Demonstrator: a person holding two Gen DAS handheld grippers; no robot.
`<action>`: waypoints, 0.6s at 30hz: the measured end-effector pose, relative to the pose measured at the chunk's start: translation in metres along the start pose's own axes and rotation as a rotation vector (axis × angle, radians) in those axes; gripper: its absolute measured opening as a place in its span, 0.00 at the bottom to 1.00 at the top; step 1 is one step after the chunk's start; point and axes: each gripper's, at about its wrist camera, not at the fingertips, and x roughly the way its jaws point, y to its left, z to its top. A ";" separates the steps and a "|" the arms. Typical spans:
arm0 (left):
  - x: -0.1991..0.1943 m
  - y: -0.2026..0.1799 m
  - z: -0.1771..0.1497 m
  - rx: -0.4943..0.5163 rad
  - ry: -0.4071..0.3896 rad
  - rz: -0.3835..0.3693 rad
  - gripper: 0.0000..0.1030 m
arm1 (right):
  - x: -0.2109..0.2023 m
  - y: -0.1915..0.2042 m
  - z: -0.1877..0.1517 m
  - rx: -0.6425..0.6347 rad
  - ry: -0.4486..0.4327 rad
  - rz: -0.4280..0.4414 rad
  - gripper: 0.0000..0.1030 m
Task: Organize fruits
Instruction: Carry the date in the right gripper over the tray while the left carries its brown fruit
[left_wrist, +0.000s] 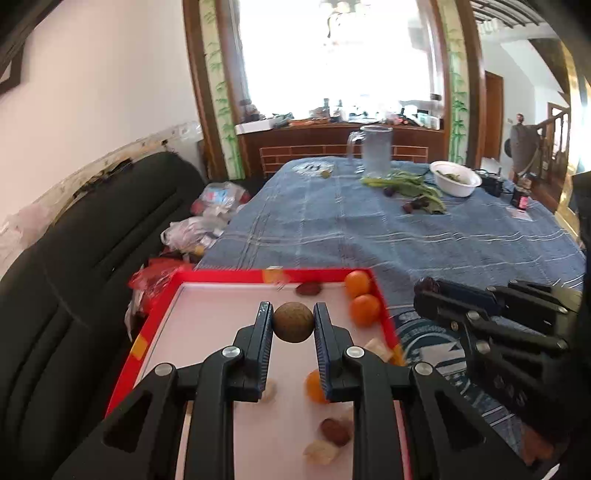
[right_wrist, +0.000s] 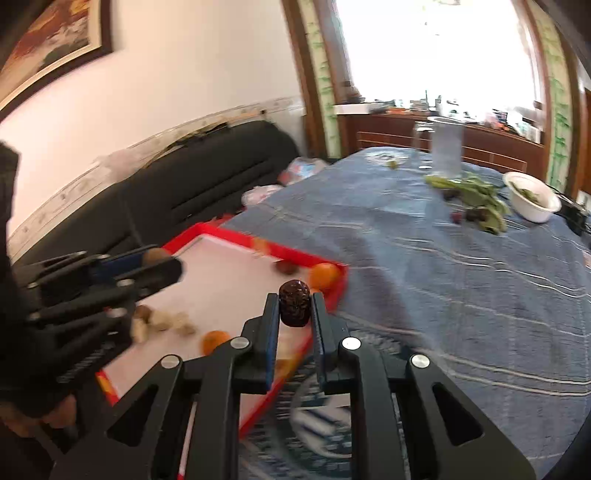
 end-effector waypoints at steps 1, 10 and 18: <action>0.001 0.003 -0.002 -0.006 0.005 0.004 0.20 | 0.002 0.009 -0.002 -0.013 0.009 0.013 0.18; 0.010 0.033 -0.024 -0.057 0.049 0.039 0.20 | 0.018 0.031 -0.015 -0.038 0.060 0.046 0.18; 0.022 0.054 -0.044 -0.094 0.110 0.070 0.20 | 0.034 0.031 -0.023 -0.022 0.105 0.047 0.18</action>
